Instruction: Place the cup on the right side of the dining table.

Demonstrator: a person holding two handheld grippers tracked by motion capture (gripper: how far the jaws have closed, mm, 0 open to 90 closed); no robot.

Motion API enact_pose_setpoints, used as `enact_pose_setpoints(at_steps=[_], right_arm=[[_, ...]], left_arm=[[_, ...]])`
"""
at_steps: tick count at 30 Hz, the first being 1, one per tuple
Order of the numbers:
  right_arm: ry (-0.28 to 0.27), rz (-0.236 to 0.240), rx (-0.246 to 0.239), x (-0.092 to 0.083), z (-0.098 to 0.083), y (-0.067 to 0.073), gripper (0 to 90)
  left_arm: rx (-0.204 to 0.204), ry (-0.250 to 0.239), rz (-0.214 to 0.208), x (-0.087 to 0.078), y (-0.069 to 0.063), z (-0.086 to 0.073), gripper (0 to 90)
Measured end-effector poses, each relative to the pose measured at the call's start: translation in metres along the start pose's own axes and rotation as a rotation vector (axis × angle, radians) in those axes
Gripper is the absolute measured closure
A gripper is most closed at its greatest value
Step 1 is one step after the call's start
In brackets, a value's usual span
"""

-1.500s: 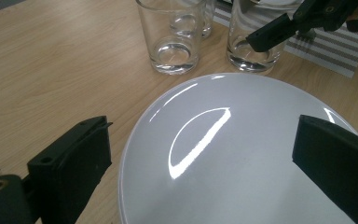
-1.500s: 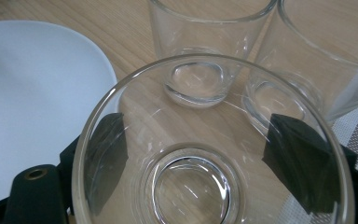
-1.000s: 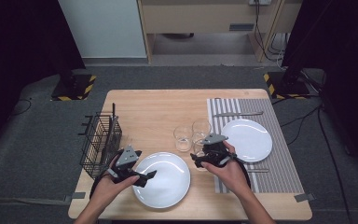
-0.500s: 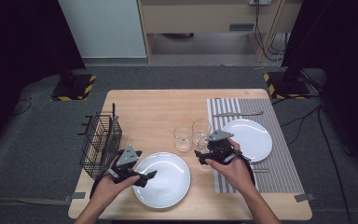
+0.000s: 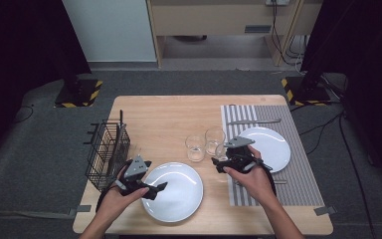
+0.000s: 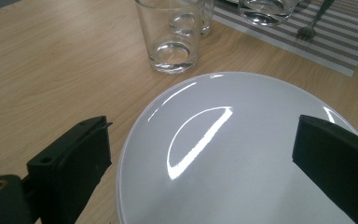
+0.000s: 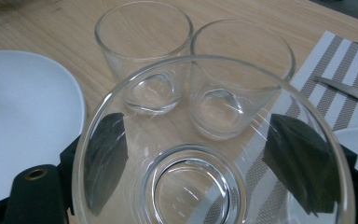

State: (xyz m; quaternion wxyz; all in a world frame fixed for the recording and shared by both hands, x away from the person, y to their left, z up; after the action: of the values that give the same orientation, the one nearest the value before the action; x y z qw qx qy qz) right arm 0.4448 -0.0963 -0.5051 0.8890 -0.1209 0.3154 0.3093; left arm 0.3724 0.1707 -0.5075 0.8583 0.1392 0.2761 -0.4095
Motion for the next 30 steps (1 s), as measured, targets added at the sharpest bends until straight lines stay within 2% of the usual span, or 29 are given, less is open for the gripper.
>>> enact_pose_setpoints(at_steps=[20, 30], right_arm=[[-0.001, -0.060, 0.048, -0.019, 0.004, -0.039, 19.3], [-0.002, -0.097, 0.083, -0.017, 0.008, -0.064, 19.3]], left_arm=[[0.011, 0.011, -0.008, 0.005, -0.004, -0.001, 3.5], [0.007, 0.011, -0.014, 0.007, -0.005, -0.001, 3.5]])
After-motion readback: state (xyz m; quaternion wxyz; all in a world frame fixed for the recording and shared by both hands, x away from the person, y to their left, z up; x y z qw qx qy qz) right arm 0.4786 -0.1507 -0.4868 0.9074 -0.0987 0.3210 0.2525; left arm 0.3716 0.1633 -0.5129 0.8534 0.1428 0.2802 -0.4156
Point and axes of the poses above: each handheld gripper's, and its own axes: x roughly forward along the jaws, z roughly out of its top, y roughly to its left, the point moved 7 cm from there along x, roughly forward along the jaws, and after that the axes turned 1 degree about x, right-handed, at the moved point
